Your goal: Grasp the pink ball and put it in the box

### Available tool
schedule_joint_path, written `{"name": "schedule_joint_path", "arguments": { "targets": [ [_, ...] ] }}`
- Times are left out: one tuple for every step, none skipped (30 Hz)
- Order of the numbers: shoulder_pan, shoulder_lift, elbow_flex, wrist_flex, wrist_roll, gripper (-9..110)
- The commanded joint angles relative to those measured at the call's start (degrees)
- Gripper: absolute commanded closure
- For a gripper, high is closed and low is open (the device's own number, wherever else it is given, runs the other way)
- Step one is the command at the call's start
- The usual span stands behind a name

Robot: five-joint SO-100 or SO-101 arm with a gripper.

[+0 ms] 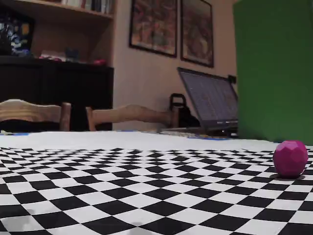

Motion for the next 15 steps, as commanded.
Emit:
{"name": "schedule_joint_path", "arguments": {
  "targets": [
    [2.0, -0.4, 0.4, -0.4, -0.5, 75],
    [2.5, -0.5, 0.4, -0.4, -0.5, 75],
    [3.1, -0.5, 0.4, -0.3, -0.5, 75],
    [3.5, -0.5, 0.4, -0.3, -0.5, 75],
    [4.1, -0.5, 0.4, -0.3, -0.5, 75],
    [4.7, -0.5, 0.4, -0.3, -0.5, 75],
    [5.1, -0.5, 0.4, -0.3, -0.5, 75],
    [5.4, -0.5, 0.4, -0.3, -0.5, 75],
    [5.9, -0.5, 0.4, -0.3, -0.5, 75],
    [6.3, -0.5, 0.4, -0.3, -0.5, 75],
    [6.8, -0.5, 0.4, -0.4, -0.5, 75],
    [7.1, -0.5, 0.4, -0.4, -0.5, 75],
    [7.5, -0.5, 0.4, -0.4, -0.5, 75],
    [7.8, -0.5, 0.4, -0.5, -0.5, 75],
    [8.3, -0.5, 0.4, -0.5, -0.5, 75]
  ]
}}
